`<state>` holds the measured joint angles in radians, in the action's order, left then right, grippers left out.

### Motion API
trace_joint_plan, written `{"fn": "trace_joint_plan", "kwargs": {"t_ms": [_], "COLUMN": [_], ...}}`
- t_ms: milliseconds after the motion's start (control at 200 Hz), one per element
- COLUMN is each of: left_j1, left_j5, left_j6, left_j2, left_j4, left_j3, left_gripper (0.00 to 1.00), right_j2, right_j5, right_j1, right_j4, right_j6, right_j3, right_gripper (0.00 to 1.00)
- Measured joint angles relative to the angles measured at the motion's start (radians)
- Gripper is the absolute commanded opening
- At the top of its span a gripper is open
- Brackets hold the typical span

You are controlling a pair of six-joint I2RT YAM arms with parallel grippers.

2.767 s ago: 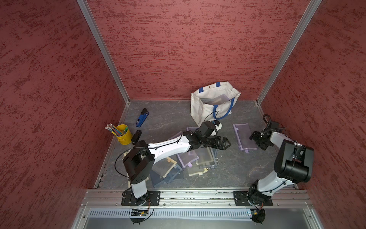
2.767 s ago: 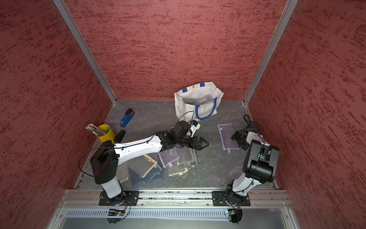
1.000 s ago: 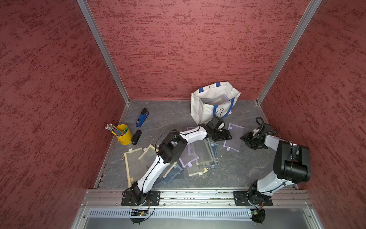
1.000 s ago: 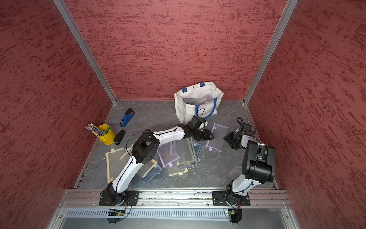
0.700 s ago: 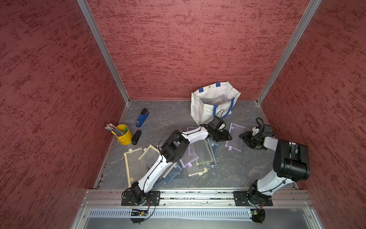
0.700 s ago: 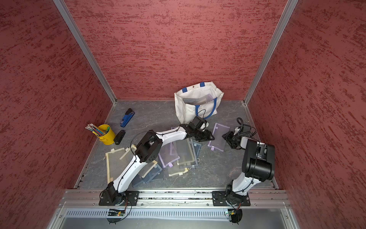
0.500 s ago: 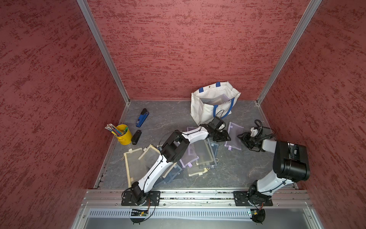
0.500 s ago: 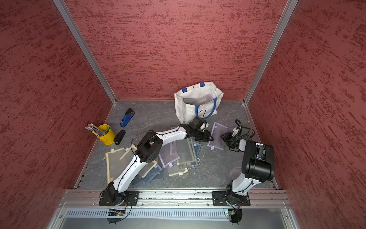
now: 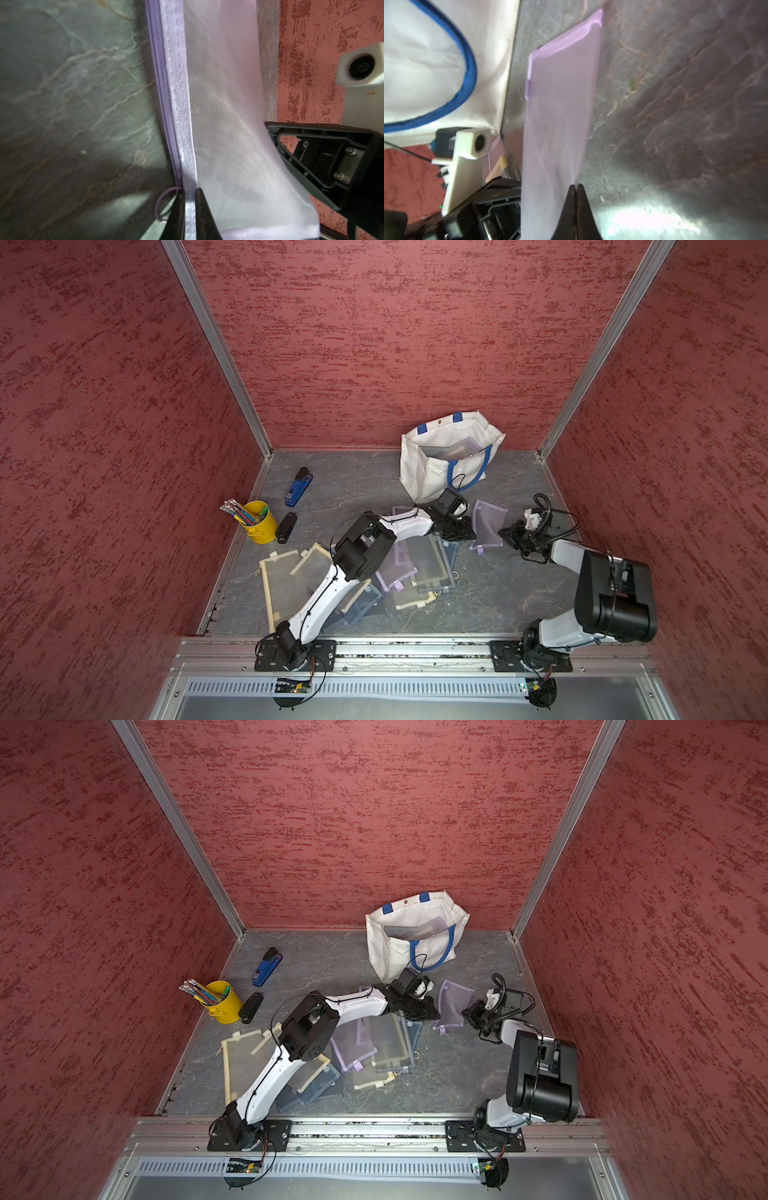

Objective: Put the pencil pouch into the canvas bag
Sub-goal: Pick up the pencil pouch from the center of the board.

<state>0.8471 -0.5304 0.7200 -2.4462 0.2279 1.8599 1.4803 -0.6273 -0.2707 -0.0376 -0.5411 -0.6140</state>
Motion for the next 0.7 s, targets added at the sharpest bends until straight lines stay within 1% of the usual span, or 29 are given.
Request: {"fn": "trace_joint_plan", "kwargs": {"t_ms": [215, 326, 396, 531, 661, 701], "left_j1": [-0.003, -0.003, -0.003, -0.006, -0.010, -0.013], "left_j5": [0.010, 0.014, 0.016, 0.023, 0.040, 0.049], "left_j6": [-0.010, -0.013, -0.016, -0.026, -0.041, -0.044], "left_j2": [0.126, 0.215, 0.275, 0.388, 0.503, 0.542], "left_j4": [-0.036, -0.072, -0.086, -0.116, -0.124, -0.123], "left_j3": [-0.139, -0.227, -0.280, -0.377, -0.476, -0.507], "left_gripper": [0.07, 0.09, 0.16, 0.37, 0.54, 0.57], "right_j2": [-0.141, -0.231, -0.286, -0.388, -0.460, -0.475], "right_j5": [-0.009, -0.013, -0.016, -0.020, -0.020, -0.020], "right_j1": [0.002, 0.010, 0.018, 0.035, 0.048, 0.053], "right_j4": [-0.061, -0.098, -0.134, -0.195, -0.272, -0.295], "right_j6": [0.030, 0.035, 0.040, 0.045, 0.050, 0.051], "right_j3": [0.012, 0.035, 0.037, 0.037, 0.013, -0.004], "right_gripper": [0.00, 0.00, 0.00, 0.00, 0.00, 0.00]}}
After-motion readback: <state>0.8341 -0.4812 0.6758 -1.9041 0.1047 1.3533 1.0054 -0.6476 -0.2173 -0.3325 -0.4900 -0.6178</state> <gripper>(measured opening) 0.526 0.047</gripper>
